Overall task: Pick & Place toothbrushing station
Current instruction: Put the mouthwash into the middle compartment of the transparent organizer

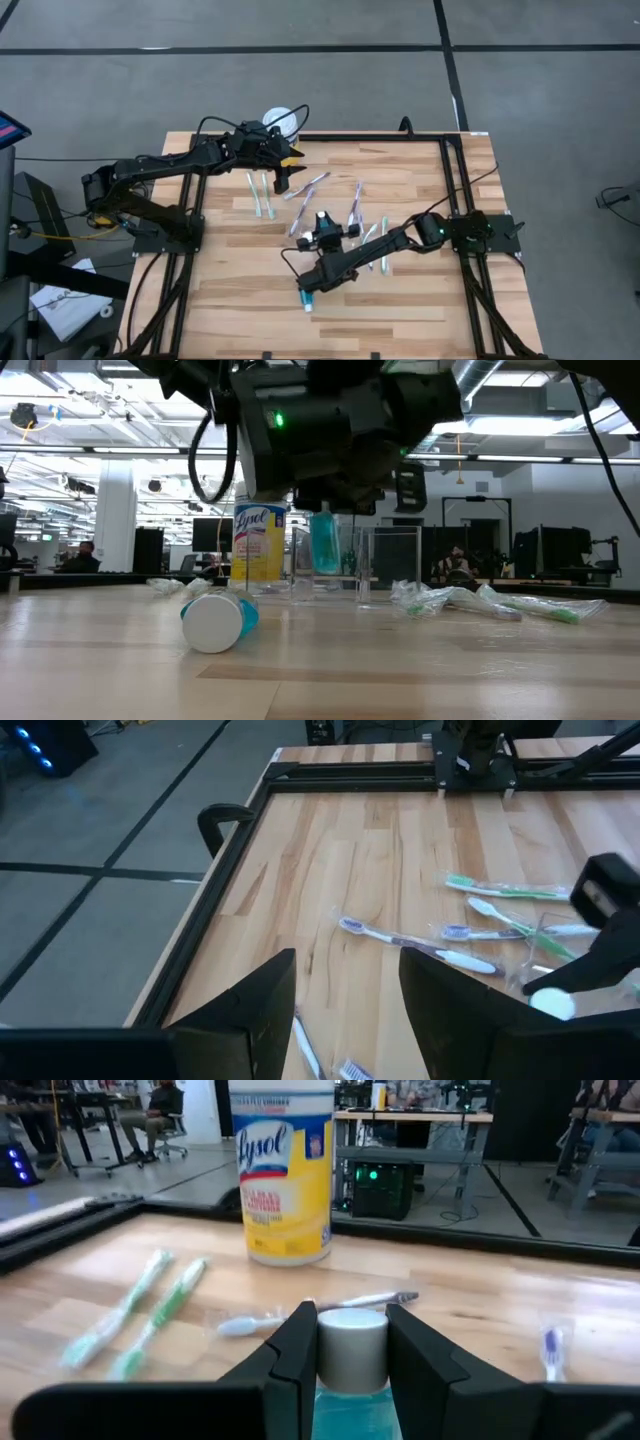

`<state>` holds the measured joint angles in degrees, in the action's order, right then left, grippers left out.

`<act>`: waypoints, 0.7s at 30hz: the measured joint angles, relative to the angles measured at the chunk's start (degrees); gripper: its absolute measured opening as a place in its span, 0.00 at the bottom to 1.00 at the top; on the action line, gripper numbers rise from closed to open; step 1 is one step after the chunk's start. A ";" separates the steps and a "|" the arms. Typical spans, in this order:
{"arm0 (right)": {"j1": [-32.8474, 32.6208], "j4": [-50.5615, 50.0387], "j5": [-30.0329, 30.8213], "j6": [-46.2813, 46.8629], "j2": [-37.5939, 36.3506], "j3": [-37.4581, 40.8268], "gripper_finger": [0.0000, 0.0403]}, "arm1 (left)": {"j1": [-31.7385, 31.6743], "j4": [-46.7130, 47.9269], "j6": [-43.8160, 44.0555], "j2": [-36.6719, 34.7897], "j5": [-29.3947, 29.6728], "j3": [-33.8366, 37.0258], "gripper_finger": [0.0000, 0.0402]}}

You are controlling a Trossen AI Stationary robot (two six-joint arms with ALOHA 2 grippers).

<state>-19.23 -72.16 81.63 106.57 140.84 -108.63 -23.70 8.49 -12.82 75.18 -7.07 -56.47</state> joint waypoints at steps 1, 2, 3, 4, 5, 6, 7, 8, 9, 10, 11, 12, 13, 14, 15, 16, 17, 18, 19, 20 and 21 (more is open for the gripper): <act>-0.10 0.53 -0.66 -0.09 0.00 0.57 0.20 | 0.00 -0.01 0.01 0.00 -0.01 0.00 0.43; -0.19 0.97 -1.06 -0.03 0.00 0.99 0.20 | 0.00 0.00 0.02 0.00 -0.02 0.00 0.43; -0.25 1.36 -1.47 0.23 0.00 1.26 0.20 | 0.00 -0.02 0.02 0.00 -0.02 0.00 0.43; -0.27 1.78 -1.98 0.42 0.00 1.57 0.20 | 0.00 -0.01 0.02 0.00 -0.02 0.00 0.43; -0.31 2.54 -2.20 0.29 0.00 2.03 0.20 | 0.00 -0.02 0.02 0.00 -0.04 0.00 0.43; -0.38 3.32 -1.94 -0.21 0.00 2.43 0.20 | 0.00 -0.02 0.04 0.00 -0.04 0.00 0.43; -0.41 4.11 -1.78 -0.86 -0.02 2.65 0.20 | 0.00 -0.02 0.04 0.00 -0.07 0.00 0.43; -0.54 4.34 -1.80 -1.25 -0.06 2.74 0.20 | 0.00 -0.02 0.04 0.00 -0.08 0.00 0.43; -0.60 4.32 -1.80 -1.49 -0.07 2.74 0.20 | 0.00 -0.04 0.08 0.00 -0.10 0.00 0.43; -0.58 4.27 -1.82 -1.63 -0.07 2.76 0.20 | 0.00 -0.04 0.23 0.00 -0.23 0.00 0.43; -0.51 4.26 -1.84 -1.64 -0.07 2.76 0.20 | 0.00 -0.06 0.24 0.00 -0.42 0.00 0.43; -0.48 4.27 -1.87 -1.65 -0.07 2.77 0.20 | 0.00 -0.07 0.24 0.00 -0.42 0.00 0.43; -0.48 4.27 -1.91 -1.63 -0.07 2.76 0.20 | 0.00 -0.09 0.24 0.00 -0.44 0.00 0.43; -0.49 4.30 -1.91 -1.61 -0.07 2.78 0.20 | 0.00 -0.11 0.24 0.00 -0.43 0.00 0.43; -0.49 4.41 -1.88 -1.67 -0.07 2.78 0.20 | 0.00 -0.15 0.24 0.00 -0.42 0.00 0.43; -0.49 4.60 -1.80 -1.87 -0.07 2.78 0.20 | 0.00 -0.16 0.24 0.00 -0.42 0.00 0.43; -0.49 4.74 -1.54 -2.28 -0.07 2.78 0.20 | 0.00 -0.20 0.24 0.00 -0.42 0.00 0.43; -0.61 4.81 -1.19 -2.76 -0.07 2.81 0.20 | 0.00 -0.25 0.24 0.00 -0.42 0.00 0.43; -0.66 4.81 -1.08 -3.33 -0.04 2.83 0.21 | 0.00 -0.38 0.24 0.00 -0.42 0.00 0.43; -0.67 4.79 -1.05 -3.52 -0.04 2.83 0.24 | 0.00 -0.48 0.24 0.00 -0.42 0.00 0.43; -0.63 4.75 -1.17 -3.55 -0.04 2.80 0.30 | 0.00 -0.52 0.24 0.00 -0.42 0.00 0.43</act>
<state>-19.86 -67.41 80.46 103.02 140.79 -105.83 -23.70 7.97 -12.58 75.18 -7.49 -56.47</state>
